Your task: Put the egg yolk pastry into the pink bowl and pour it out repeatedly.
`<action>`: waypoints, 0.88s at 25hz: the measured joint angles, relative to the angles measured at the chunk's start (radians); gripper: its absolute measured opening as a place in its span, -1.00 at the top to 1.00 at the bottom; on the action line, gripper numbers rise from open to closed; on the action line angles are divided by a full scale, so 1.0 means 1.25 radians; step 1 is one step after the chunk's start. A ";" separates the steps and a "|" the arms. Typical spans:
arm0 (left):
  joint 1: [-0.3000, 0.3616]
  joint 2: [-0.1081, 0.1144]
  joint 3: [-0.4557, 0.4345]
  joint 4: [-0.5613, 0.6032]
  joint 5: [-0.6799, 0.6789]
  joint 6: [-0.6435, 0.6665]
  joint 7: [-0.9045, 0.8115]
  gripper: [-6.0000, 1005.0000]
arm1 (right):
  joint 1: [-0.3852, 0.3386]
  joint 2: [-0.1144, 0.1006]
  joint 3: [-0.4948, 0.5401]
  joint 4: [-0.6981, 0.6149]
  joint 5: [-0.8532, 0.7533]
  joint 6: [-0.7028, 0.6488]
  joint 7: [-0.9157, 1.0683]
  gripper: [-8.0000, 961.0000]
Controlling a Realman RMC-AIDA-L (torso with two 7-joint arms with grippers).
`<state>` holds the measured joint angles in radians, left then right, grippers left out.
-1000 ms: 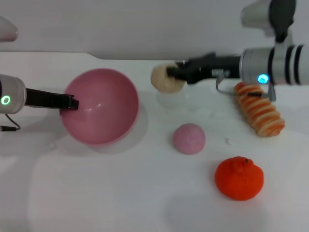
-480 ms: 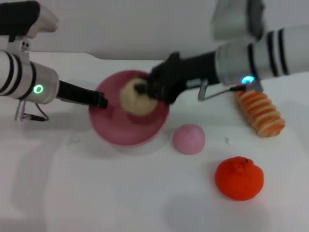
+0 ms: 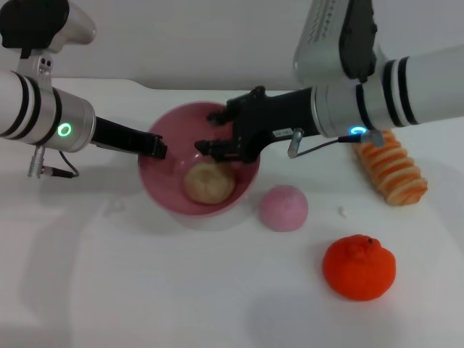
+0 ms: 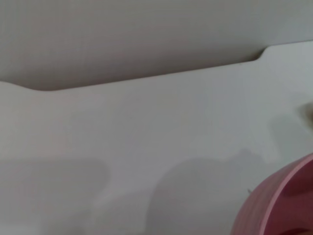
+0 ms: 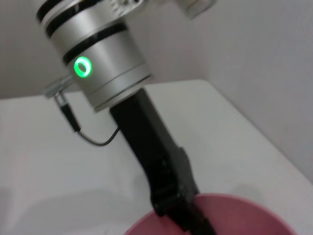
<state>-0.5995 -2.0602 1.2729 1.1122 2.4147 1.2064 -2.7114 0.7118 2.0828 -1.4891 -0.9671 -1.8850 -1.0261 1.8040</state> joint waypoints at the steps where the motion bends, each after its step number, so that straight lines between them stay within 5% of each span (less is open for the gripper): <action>1: 0.002 0.000 -0.001 0.000 0.001 -0.007 0.000 0.99 | -0.006 0.000 0.010 -0.004 0.012 0.007 0.000 0.33; 7: 0.068 0.000 0.017 0.042 -0.008 -0.107 0.019 0.98 | -0.070 -0.001 0.121 0.000 0.126 0.086 -0.003 -0.17; 9: 0.123 -0.001 0.063 0.096 -0.031 -0.181 0.043 0.98 | -0.092 -0.003 0.174 0.018 0.135 0.099 -0.004 -0.17; 16: 0.325 0.001 0.385 0.242 -0.072 -0.654 0.203 0.98 | -0.138 -0.010 0.323 0.126 0.136 0.126 -0.030 -0.17; 22: 0.348 -0.005 0.640 0.116 0.005 -1.120 0.375 0.99 | -0.154 -0.010 0.378 0.162 0.136 0.127 -0.045 -0.17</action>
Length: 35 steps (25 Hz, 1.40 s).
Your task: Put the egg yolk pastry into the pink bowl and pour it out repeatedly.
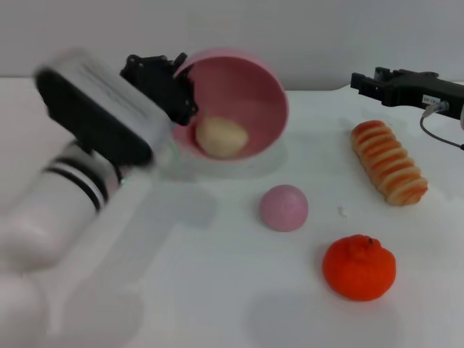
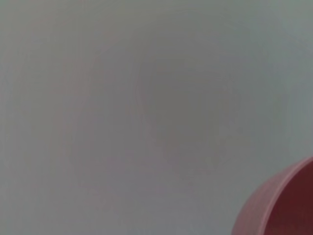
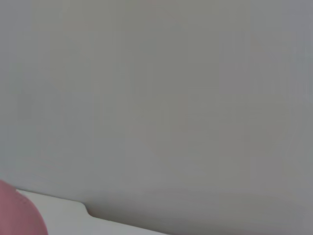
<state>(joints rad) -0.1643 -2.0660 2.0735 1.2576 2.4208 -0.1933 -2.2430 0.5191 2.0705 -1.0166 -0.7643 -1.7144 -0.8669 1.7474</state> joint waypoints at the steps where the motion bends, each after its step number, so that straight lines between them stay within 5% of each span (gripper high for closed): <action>1: -0.012 -0.002 0.035 -0.046 0.006 -0.085 0.033 0.99 | -0.001 0.000 0.001 0.001 0.000 0.000 0.000 -0.17; 6: -0.091 -0.010 0.182 -0.288 -0.007 -0.474 0.215 0.99 | -0.001 0.002 -0.001 0.003 0.001 -0.001 0.000 -0.17; 10: -0.127 -0.010 0.232 -0.382 -0.034 -0.611 0.306 0.99 | 0.003 0.002 -0.002 0.010 0.001 -0.003 -0.001 -0.17; 17: -0.131 -0.010 0.269 -0.404 -0.045 -0.654 0.395 0.98 | 0.004 0.003 -0.005 0.011 0.002 0.000 -0.001 -0.17; 23: -0.104 0.000 0.239 -0.278 -0.270 -0.630 0.170 0.99 | 0.015 0.003 -0.009 0.025 0.002 -0.001 -0.003 -0.17; 26: -0.054 0.011 0.139 -0.168 -0.326 -0.506 0.039 0.99 | 0.021 0.004 -0.010 0.036 0.002 -0.006 -0.020 -0.17; 29: 0.002 0.012 -0.029 -0.046 -0.322 -0.258 -0.053 0.99 | 0.030 0.005 -0.017 0.047 0.002 -0.014 -0.056 -0.17; 31: 0.014 0.012 -0.171 0.014 -0.326 -0.004 -0.087 0.98 | 0.039 0.005 -0.037 0.053 0.003 -0.013 -0.064 -0.17; 32: 0.006 0.009 -0.305 0.043 -0.334 0.224 -0.098 0.98 | 0.046 0.005 -0.049 0.058 0.003 -0.011 -0.065 -0.17; 35: -0.022 0.008 -0.455 0.051 -0.349 0.490 -0.119 0.98 | 0.065 0.006 -0.081 0.064 0.005 -0.007 -0.066 -0.17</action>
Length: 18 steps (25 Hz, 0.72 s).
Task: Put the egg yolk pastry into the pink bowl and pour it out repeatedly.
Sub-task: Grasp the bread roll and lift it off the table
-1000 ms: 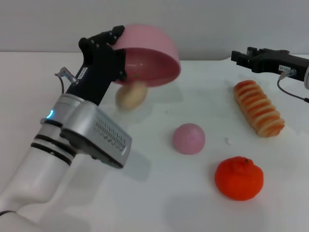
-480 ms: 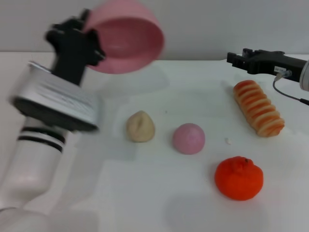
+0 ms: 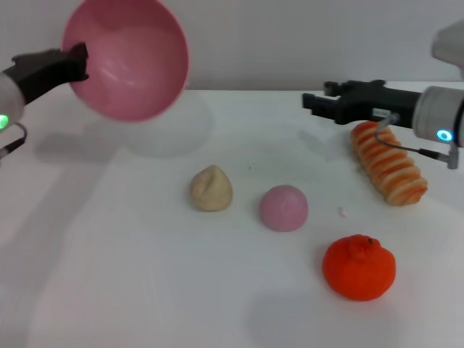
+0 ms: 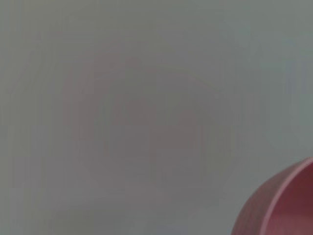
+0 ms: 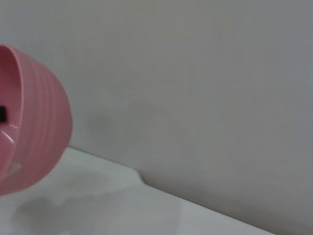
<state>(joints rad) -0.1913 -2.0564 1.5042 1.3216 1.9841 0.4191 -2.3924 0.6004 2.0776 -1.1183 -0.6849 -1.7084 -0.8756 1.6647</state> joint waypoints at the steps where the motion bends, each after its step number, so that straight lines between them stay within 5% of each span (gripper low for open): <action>1: -0.015 0.000 -0.071 -0.008 -0.007 0.116 -0.020 0.98 | 0.007 0.001 -0.014 0.001 0.009 0.000 -0.008 -0.18; 2: -0.032 0.001 -0.156 -0.019 -0.010 0.247 -0.044 0.98 | 0.012 0.001 -0.024 0.002 0.018 0.000 -0.016 -0.18; 6: -0.028 0.003 -0.250 -0.015 0.029 0.399 -0.084 0.99 | 0.036 0.002 -0.100 0.017 0.117 0.008 -0.098 -0.19; 12: 0.013 0.003 -0.324 0.035 0.183 0.554 -0.210 0.99 | 0.144 0.002 -0.248 0.097 0.141 0.060 -0.088 -0.30; 18: 0.038 0.000 -0.334 0.035 0.211 0.607 -0.227 0.98 | 0.193 0.010 -0.367 0.132 0.176 0.091 -0.044 -0.38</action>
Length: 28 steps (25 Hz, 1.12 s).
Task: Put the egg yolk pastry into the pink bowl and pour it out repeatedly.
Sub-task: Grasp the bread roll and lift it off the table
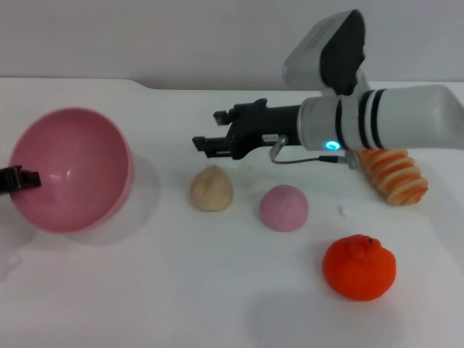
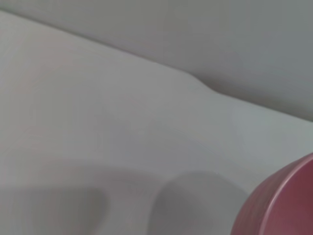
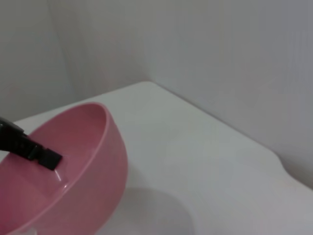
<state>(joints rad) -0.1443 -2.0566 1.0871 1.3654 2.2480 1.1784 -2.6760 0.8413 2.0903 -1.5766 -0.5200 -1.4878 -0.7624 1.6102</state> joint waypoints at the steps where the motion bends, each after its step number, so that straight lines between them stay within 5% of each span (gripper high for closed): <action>1: 0.001 0.000 0.002 -0.003 0.000 0.001 0.001 0.98 | 0.001 0.000 -0.026 0.000 0.015 0.015 0.004 -0.38; 9: -0.014 0.000 0.004 -0.006 -0.001 0.003 0.003 0.99 | -0.016 0.000 -0.231 0.003 0.203 0.157 0.008 -0.38; 28: -0.027 0.000 0.023 -0.008 0.002 0.007 0.008 0.99 | -0.012 0.000 -0.482 0.035 0.574 0.285 0.025 -0.37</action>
<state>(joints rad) -0.1778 -2.0570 1.1160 1.3559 2.2505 1.1873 -2.6654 0.8266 2.0908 -2.1791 -0.4768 -0.7708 -0.4058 1.6420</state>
